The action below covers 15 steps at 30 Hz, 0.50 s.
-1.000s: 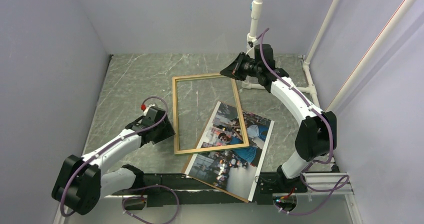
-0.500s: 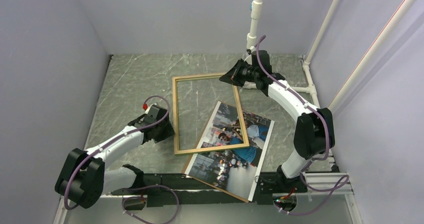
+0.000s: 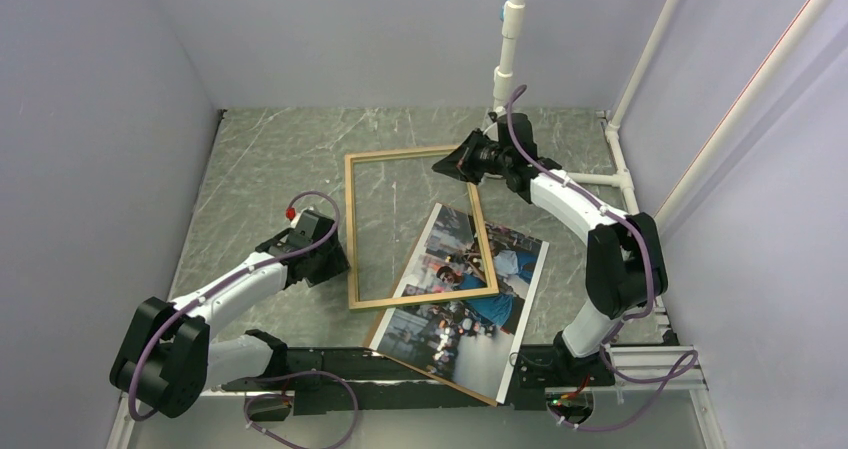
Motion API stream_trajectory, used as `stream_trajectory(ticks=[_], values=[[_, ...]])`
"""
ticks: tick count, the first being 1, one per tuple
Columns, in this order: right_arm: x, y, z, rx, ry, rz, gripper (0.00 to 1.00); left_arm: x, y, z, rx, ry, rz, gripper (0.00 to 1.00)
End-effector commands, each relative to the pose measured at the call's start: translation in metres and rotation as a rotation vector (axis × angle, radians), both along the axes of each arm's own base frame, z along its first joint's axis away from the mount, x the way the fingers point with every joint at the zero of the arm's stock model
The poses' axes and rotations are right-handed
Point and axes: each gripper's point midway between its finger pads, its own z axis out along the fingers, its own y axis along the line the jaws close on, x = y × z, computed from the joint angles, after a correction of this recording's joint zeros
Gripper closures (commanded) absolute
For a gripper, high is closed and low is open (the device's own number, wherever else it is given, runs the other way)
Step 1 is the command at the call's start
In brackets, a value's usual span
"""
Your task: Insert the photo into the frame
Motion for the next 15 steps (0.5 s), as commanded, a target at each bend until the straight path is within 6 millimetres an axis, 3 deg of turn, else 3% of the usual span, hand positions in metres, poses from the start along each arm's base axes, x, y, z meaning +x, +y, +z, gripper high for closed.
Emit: stream_trajectory(ticks=[1,15], values=[[0.0033,0.0102,0.0198,0.064,-0.057,0.010,1.00,-0.0006,0.0033,-0.0005,0.028,0.014,-0.014,0.41],[-0.0038,0.0105,0.0128,0.042,-0.058,0.004,1.00,-0.0026,0.0056,-0.0002,0.040,0.021,-0.016,0.42]])
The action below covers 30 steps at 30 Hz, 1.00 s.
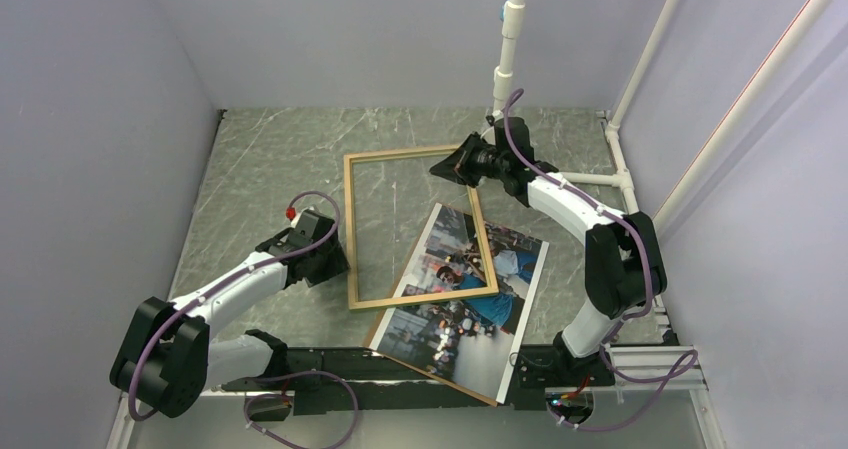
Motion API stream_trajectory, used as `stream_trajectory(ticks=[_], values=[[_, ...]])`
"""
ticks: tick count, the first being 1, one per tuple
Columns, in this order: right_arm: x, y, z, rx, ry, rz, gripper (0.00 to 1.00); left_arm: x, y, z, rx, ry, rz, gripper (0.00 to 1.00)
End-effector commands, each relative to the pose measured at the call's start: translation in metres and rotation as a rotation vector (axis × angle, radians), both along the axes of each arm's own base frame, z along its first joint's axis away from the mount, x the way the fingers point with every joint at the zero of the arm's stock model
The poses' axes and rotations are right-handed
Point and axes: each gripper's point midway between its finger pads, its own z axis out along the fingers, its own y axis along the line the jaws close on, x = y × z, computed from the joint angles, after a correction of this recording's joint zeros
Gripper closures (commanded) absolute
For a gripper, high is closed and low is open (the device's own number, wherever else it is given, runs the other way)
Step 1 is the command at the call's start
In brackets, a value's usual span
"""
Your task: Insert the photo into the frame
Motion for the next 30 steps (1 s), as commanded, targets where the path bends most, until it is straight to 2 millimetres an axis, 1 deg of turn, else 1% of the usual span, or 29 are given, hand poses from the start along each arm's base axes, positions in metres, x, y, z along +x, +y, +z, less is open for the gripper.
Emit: stream_trajectory(ticks=[1,7,11,19,30], values=[[0.000,0.002,0.019,0.026,-0.067,-0.001,1.00,-0.002,0.005,-0.002,0.036,0.022,-0.010,0.42],[-0.003,0.003,0.010,0.014,-0.055,0.023,1.00,-0.003,0.006,-0.003,0.043,0.029,-0.013,0.42],[-0.003,0.004,0.008,0.009,-0.056,0.036,1.00,-0.003,0.007,-0.003,0.048,0.030,-0.011,0.42],[-0.001,0.006,0.017,0.022,-0.110,0.058,1.00,-0.003,0.005,-0.004,0.042,0.038,-0.018,0.42],[0.000,0.009,0.019,0.032,-0.146,0.072,1.00,-0.003,0.003,-0.006,0.038,0.045,-0.023,0.42]])
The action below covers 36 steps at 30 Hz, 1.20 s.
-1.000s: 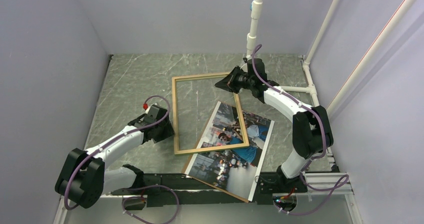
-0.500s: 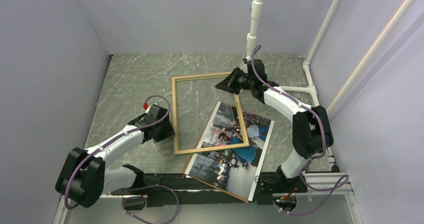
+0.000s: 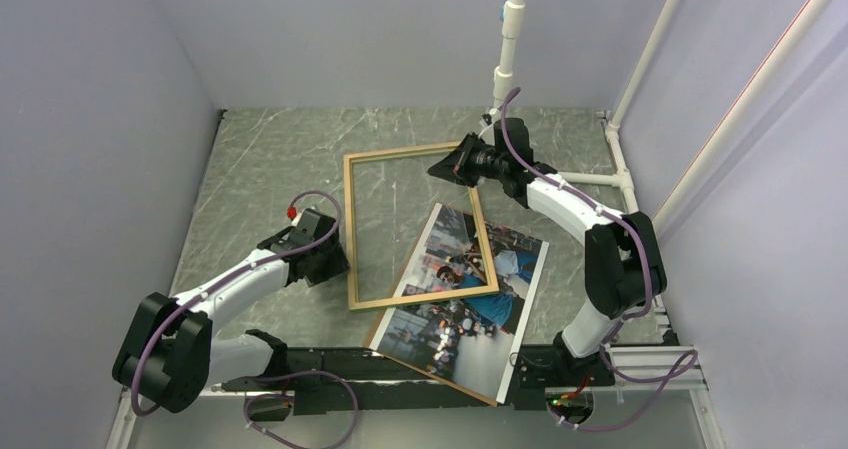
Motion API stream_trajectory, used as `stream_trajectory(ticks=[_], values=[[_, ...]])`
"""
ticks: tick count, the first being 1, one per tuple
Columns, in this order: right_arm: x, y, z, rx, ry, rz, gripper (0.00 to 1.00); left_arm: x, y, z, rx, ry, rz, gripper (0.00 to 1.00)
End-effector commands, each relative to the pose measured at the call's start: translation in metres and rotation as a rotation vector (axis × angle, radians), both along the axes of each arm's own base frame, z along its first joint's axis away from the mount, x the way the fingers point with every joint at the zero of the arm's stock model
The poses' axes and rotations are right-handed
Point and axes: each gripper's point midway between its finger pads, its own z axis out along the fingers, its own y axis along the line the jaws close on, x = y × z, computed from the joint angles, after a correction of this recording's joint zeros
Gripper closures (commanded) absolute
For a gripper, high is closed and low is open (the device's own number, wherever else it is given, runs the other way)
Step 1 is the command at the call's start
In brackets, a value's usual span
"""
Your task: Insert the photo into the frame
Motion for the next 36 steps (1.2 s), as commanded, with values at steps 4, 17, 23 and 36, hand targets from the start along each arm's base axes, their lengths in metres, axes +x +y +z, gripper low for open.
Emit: stream_trajectory(ticks=[4,17,23,36], values=[[0.003,0.006,0.019,0.042,-0.104,0.031,1.00,-0.003,0.003,-0.005,0.031,0.030,-0.024,0.42],[0.002,0.001,0.009,-0.009,-0.157,0.022,1.00,-0.003,0.002,-0.005,0.030,0.031,-0.027,0.43],[0.002,0.002,0.000,-0.009,-0.150,0.027,1.00,-0.003,0.002,-0.005,0.028,0.034,-0.030,0.43],[-0.007,0.009,-0.016,0.068,-0.023,0.039,1.00,-0.002,0.002,-0.005,0.033,0.036,-0.033,0.43]])
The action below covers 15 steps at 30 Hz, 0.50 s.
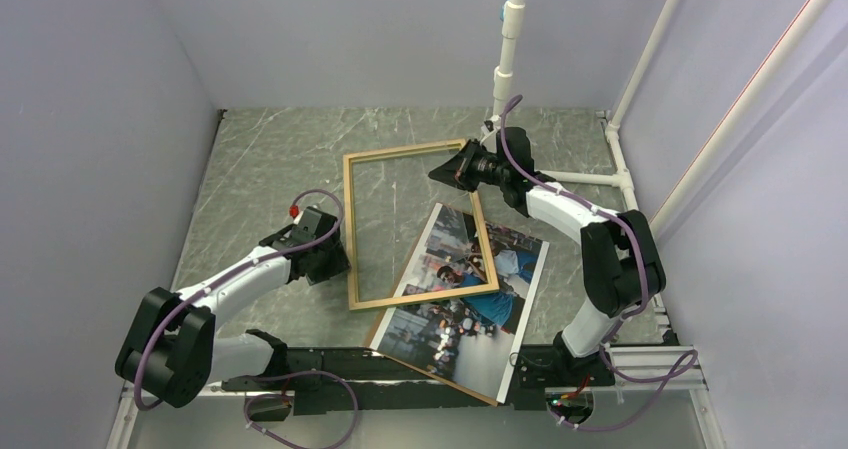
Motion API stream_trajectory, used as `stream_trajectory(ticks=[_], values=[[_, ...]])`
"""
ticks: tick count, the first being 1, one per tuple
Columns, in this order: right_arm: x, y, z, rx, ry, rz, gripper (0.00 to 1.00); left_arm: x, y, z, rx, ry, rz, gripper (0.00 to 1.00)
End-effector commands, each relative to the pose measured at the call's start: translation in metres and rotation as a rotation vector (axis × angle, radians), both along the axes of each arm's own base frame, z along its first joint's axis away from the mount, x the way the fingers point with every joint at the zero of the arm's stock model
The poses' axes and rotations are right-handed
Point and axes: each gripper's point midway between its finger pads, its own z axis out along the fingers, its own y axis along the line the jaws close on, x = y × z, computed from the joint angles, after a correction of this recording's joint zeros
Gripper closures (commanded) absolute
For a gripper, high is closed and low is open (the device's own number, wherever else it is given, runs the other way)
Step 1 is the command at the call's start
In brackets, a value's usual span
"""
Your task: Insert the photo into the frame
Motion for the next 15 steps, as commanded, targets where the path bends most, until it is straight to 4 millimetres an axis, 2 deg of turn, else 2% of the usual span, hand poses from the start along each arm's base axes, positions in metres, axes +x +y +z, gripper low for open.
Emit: stream_trajectory(ticks=[1,15], values=[[-0.005,0.008,-0.005,0.028,0.019,0.034,1.00,-0.004,0.003,-0.004,0.025,0.026,-0.015,0.43],[-0.011,-0.007,-0.044,-0.148,0.015,0.046,1.00,-0.004,0.004,-0.006,0.034,0.036,-0.020,0.43]])
